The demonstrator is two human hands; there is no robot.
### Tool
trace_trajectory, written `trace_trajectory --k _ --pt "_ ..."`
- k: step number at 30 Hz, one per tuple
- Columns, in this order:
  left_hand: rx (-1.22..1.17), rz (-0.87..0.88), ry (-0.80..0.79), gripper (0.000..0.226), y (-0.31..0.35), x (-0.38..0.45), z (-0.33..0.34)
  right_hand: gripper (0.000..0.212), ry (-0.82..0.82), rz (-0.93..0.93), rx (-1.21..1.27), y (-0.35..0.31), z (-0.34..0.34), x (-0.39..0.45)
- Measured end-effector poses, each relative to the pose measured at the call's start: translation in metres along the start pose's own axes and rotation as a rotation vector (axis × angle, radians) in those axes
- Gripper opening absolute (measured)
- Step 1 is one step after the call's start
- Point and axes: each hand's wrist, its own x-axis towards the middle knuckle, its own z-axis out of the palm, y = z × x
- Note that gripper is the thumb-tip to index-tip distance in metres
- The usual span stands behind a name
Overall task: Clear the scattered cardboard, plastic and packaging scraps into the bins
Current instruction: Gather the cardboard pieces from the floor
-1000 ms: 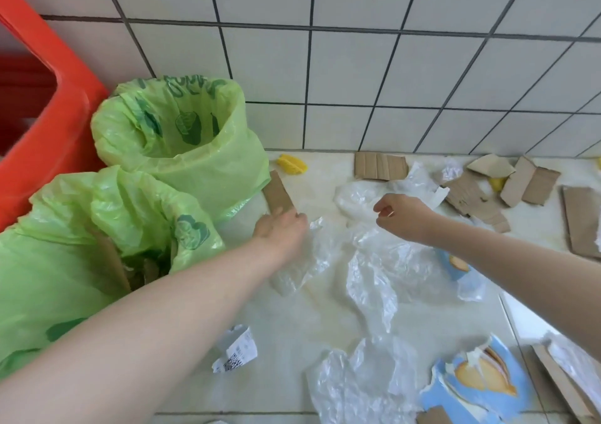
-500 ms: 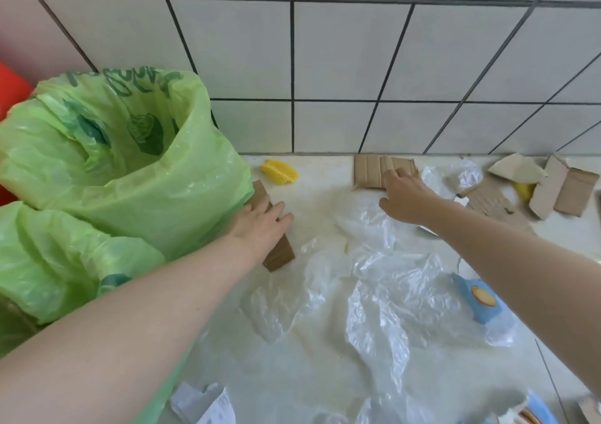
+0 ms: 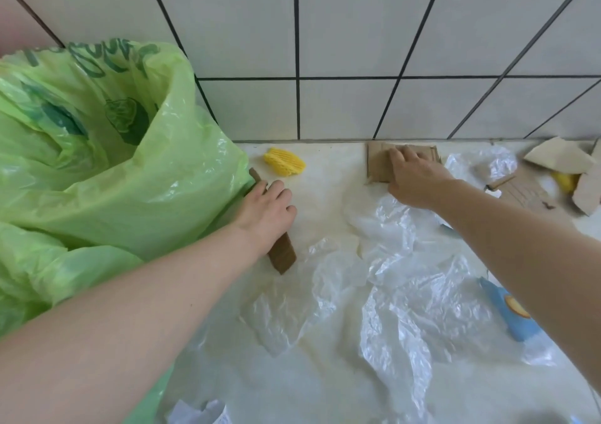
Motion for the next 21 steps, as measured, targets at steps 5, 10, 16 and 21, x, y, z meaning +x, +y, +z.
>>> trace_trajectory --k 5,10,16,21 --pt "-0.082 -0.037 0.065 0.035 -0.002 -0.001 -0.006 0.059 0.104 -0.197 -0.24 -0.007 -0.004 -0.009" --pt "-0.248 -0.091 0.196 0.029 -0.001 -0.002 -0.014 0.037 0.252 -0.128 -0.183 -0.005 -0.022 -0.02" --pt "-0.572 -0.152 0.458 0.013 -0.001 -0.008 -0.03 0.024 0.404 -0.07 0.308 -0.006 -0.051 -0.04" --pt "-0.656 -0.088 0.655 0.015 0.005 -0.019 -0.046 0.018 0.43 0.098 0.769 -0.009 -0.084 -0.081"
